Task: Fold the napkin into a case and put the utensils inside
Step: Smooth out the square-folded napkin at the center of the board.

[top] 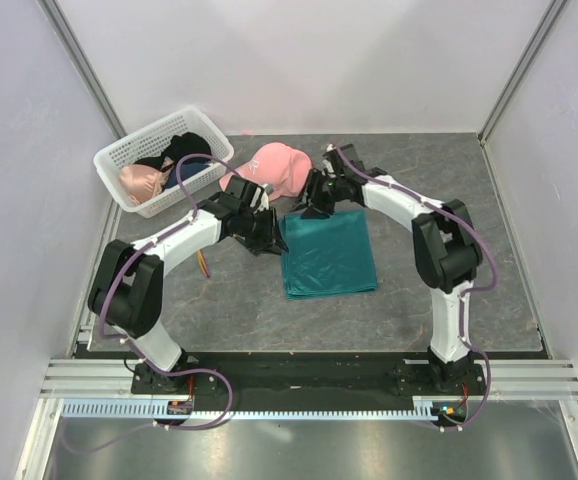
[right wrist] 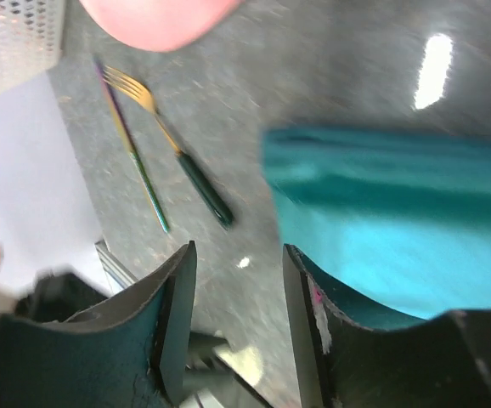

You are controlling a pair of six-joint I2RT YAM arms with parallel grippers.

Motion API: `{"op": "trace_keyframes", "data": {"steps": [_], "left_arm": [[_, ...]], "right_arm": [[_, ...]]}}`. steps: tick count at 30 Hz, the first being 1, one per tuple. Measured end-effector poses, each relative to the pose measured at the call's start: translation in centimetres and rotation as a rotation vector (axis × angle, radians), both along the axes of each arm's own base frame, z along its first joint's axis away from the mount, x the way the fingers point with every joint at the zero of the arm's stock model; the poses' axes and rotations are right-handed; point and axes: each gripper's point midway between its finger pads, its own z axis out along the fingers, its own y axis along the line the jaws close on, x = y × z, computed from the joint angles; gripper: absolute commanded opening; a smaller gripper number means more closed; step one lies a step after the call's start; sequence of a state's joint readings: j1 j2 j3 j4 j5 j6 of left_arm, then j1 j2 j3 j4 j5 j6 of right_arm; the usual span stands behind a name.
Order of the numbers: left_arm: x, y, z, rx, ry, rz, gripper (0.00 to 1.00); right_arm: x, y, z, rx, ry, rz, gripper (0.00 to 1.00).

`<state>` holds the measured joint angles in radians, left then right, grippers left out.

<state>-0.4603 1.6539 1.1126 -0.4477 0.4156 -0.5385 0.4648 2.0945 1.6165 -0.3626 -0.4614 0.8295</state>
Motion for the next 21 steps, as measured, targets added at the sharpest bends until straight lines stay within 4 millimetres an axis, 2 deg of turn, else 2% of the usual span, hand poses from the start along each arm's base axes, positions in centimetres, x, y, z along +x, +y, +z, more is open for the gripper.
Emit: {"op": "trace_keyframes", "data": {"steps": [5,8,11,14,15,16,21], "left_arm": [[0.2,-0.9,-0.6,-0.016,0.031,-0.024,0.37],[-0.1,-1.2,-0.9,-0.012,0.046,-0.034,0.36],[-0.7,-1.2,-1.2,0.002,0.063,-0.042,0.36],[-1.0,-1.3,-1.5,0.006,0.071,-0.048,0.33],[-1.1,-1.3,-1.5,0.005,0.074,-0.049,0.29],[-1.1,-1.4,-1.7,0.001,0.078,-0.053,0.28],[-1.2,-2.2,-3.7,0.001,0.111,-0.073,0.26]], "right_arm": [[-2.8,-6.0,1.0,-0.042,0.020,-0.043,0.52],[-5.0,-8.7,1.4,-0.069,0.020,-0.053,0.51],[-8.1,-9.8,0.7,-0.107,0.034,-0.026,0.47],[-10.4,-10.7,-0.8,-0.163,0.056,-0.006,0.33],[-10.8,-11.0,-1.2,-0.180,0.061,-0.004,0.25],[-11.2,-11.4,-1.8,-0.199,0.066,-0.005,0.22],[-12.7,-13.3,-4.4,-0.286,0.102,-0.020,0.14]]}}
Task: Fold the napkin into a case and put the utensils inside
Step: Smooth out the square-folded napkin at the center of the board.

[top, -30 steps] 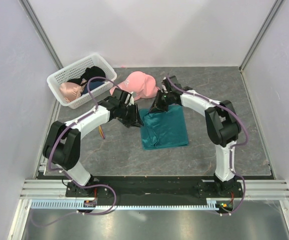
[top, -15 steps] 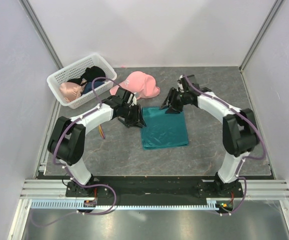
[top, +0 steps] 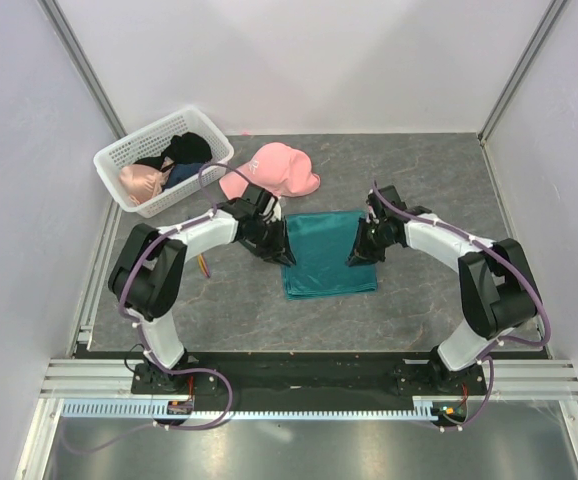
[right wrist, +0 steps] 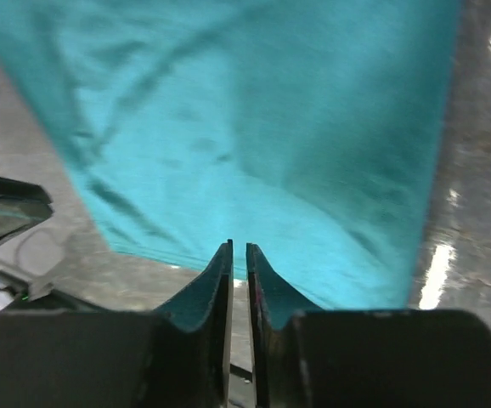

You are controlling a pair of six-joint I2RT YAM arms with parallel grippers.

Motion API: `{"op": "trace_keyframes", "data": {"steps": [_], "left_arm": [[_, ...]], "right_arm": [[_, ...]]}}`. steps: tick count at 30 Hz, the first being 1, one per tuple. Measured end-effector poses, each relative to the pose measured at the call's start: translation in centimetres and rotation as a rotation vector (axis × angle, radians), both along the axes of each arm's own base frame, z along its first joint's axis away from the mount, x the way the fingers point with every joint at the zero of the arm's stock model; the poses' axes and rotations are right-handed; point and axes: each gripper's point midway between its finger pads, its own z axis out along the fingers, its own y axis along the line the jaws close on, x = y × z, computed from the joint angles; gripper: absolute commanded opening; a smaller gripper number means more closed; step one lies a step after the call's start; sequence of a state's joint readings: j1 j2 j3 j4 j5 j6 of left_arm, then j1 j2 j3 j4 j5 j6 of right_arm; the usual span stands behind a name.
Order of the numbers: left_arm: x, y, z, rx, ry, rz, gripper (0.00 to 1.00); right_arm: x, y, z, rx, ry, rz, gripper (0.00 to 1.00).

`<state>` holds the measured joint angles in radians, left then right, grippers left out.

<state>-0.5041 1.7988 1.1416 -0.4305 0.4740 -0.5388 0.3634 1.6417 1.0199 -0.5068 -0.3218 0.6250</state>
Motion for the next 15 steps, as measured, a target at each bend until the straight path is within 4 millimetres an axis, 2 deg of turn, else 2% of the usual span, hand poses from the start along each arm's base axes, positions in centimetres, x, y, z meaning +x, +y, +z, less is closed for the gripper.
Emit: {"op": "trace_keyframes", "data": {"steps": [4,7,9,12,15], "left_arm": [[-1.4,-0.6,-2.0,0.023,0.041,-0.026,0.25],[-3.5,-0.9,-3.2,0.049,0.075,-0.050,0.26],[-4.9,-1.5,-3.9,0.058,0.090,-0.071,0.27],[-7.3,-3.2,-3.8,0.030,0.099,-0.115,0.28],[-9.3,-4.0,-3.5,0.023,0.110,-0.146,0.35]], "right_arm": [[-1.6,-1.8,-2.5,-0.082,0.041,-0.021,0.11],[-2.7,-3.5,-4.2,-0.146,0.067,-0.039,0.11],[-2.5,-4.3,-4.3,-0.153,0.065,-0.061,0.11],[-1.9,-6.4,-4.3,-0.190,0.054,-0.097,0.11],[-1.5,-8.4,-4.1,-0.261,0.041,-0.088,0.20]]}}
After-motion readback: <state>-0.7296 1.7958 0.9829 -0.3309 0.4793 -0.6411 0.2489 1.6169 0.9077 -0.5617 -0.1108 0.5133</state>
